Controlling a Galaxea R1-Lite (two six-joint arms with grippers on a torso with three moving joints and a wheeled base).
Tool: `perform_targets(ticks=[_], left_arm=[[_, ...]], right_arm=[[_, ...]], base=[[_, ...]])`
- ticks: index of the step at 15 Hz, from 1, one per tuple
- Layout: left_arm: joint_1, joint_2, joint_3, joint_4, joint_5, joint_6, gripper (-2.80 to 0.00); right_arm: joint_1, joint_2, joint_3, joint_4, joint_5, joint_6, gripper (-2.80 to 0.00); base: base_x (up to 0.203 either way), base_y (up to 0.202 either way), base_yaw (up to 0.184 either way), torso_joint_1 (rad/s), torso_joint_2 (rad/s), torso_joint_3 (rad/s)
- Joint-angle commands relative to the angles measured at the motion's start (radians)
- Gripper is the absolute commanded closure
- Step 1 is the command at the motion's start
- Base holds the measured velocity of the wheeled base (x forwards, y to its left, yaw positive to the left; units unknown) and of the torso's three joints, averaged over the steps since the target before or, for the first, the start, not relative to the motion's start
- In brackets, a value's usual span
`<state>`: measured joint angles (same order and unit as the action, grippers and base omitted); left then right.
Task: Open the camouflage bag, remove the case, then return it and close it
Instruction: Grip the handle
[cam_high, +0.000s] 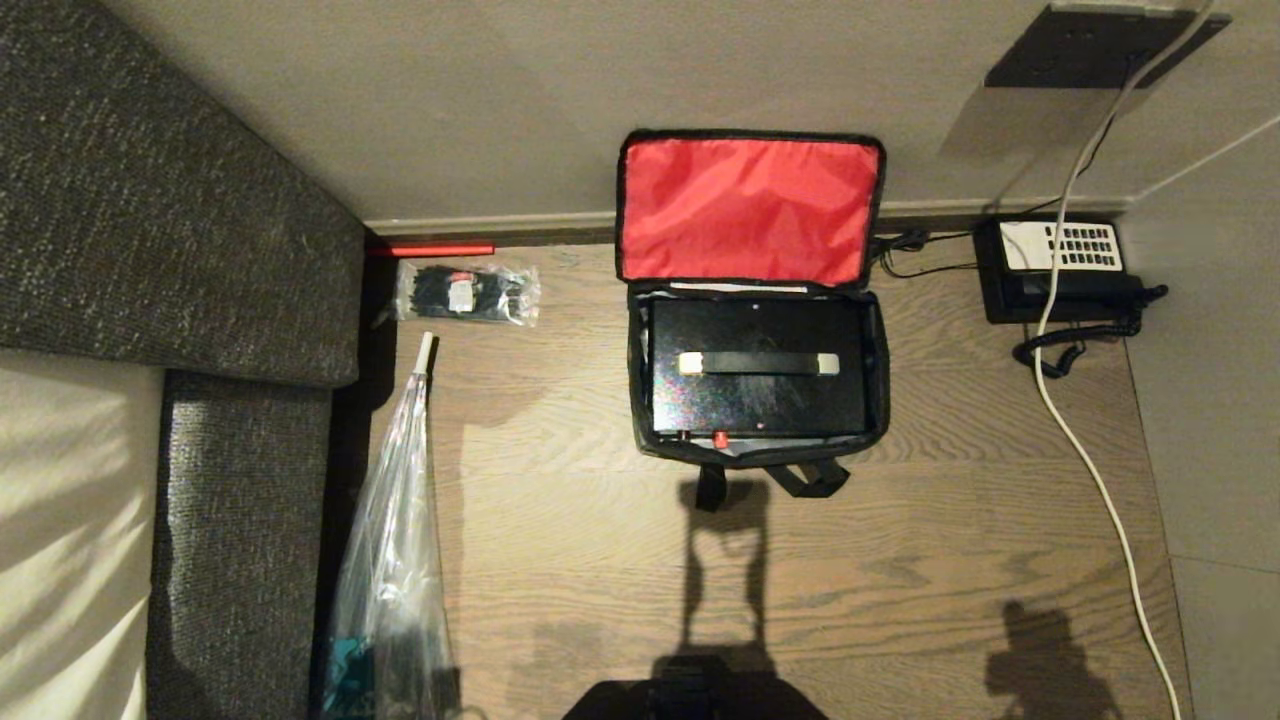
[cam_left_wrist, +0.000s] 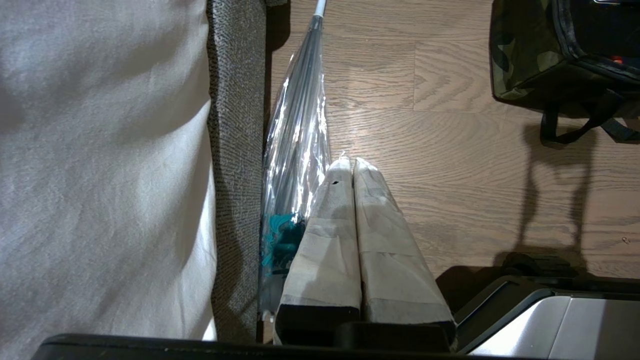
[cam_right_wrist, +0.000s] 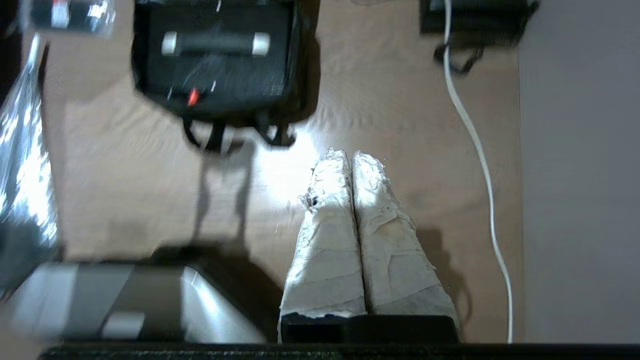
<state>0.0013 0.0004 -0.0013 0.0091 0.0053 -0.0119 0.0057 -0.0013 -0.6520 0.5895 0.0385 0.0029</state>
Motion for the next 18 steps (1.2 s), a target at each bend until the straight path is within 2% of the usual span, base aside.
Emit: perform_targets(ticks=[1, 3, 4, 5, 6, 7, 9, 10, 11, 12, 14, 16, 18], left_arm=[[0.000, 0.000, 0.000, 0.000, 0.001, 0.000, 0.00], [0.000, 0.000, 0.000, 0.000, -0.001, 0.000, 0.00], [0.000, 0.000, 0.000, 0.002, 0.001, 0.000, 0.00], [0.000, 0.000, 0.000, 0.002, 0.001, 0.000, 0.00], [0.000, 0.000, 0.000, 0.002, 0.001, 0.000, 0.00], [0.000, 0.000, 0.000, 0.000, 0.001, 0.000, 0.00], [0.000, 0.000, 0.000, 0.002, 0.001, 0.000, 0.00], [0.000, 0.000, 0.000, 0.001, 0.000, 0.000, 0.00], [0.000, 0.000, 0.000, 0.000, 0.001, 0.000, 0.00], [0.000, 0.000, 0.000, 0.002, 0.001, 0.000, 0.00], [0.000, 0.000, 0.000, 0.000, 0.001, 0.000, 0.00], [0.000, 0.000, 0.001, 0.000, 0.000, 0.000, 0.00], [0.000, 0.000, 0.000, 0.000, -0.001, 0.000, 0.00]], right_arm=[[0.000, -0.028, -0.041, 0.116, 0.014, 0.004, 0.00], [0.000, -0.027, 0.039, 0.227, 0.049, 0.007, 0.00], [0.000, -0.026, 0.025, 0.321, 0.099, 0.008, 0.00], [0.000, -0.025, 0.009, 0.381, 0.184, 0.013, 0.00], [0.000, -0.025, 0.015, 0.366, 0.209, 0.021, 0.00], [0.000, -0.025, 0.022, 0.375, 0.217, 0.050, 0.00], [0.000, -0.025, -0.006, 0.386, 0.284, 0.203, 0.00], [0.000, -0.025, -0.062, 0.381, 0.288, 0.272, 0.00], [0.000, -0.025, -0.094, 0.380, 0.240, 0.330, 0.00], [0.000, -0.025, -0.104, 0.385, 0.201, 0.343, 0.00], [0.000, -0.024, -0.060, 0.337, 0.193, 0.336, 0.00], [0.000, -0.024, 0.063, 0.240, 0.186, 0.280, 0.00], [0.000, -0.024, 0.119, 0.192, 0.172, 0.251, 0.00]], base=[[0.000, 0.000, 0.000, 0.000, 0.00, 0.000], [0.000, 0.000, 0.000, 0.000, 0.00, 0.000], [0.000, 0.000, 0.000, 0.000, 0.00, 0.000], [0.000, 0.000, 0.000, 0.000, 0.00, 0.000], [0.000, 0.000, 0.000, 0.000, 0.00, 0.000], [0.000, 0.000, 0.000, 0.000, 0.00, 0.000], [0.000, 0.000, 0.000, 0.000, 0.00, 0.000], [0.000, 0.000, 0.000, 0.000, 0.00, 0.000], [0.000, 0.000, 0.000, 0.000, 0.00, 0.000], [0.000, 0.000, 0.000, 0.000, 0.00, 0.000], [0.000, 0.000, 0.000, 0.000, 0.00, 0.000], [0.000, 0.000, 0.000, 0.000, 0.00, 0.000], [0.000, 0.000, 0.000, 0.000, 0.00, 0.000]])
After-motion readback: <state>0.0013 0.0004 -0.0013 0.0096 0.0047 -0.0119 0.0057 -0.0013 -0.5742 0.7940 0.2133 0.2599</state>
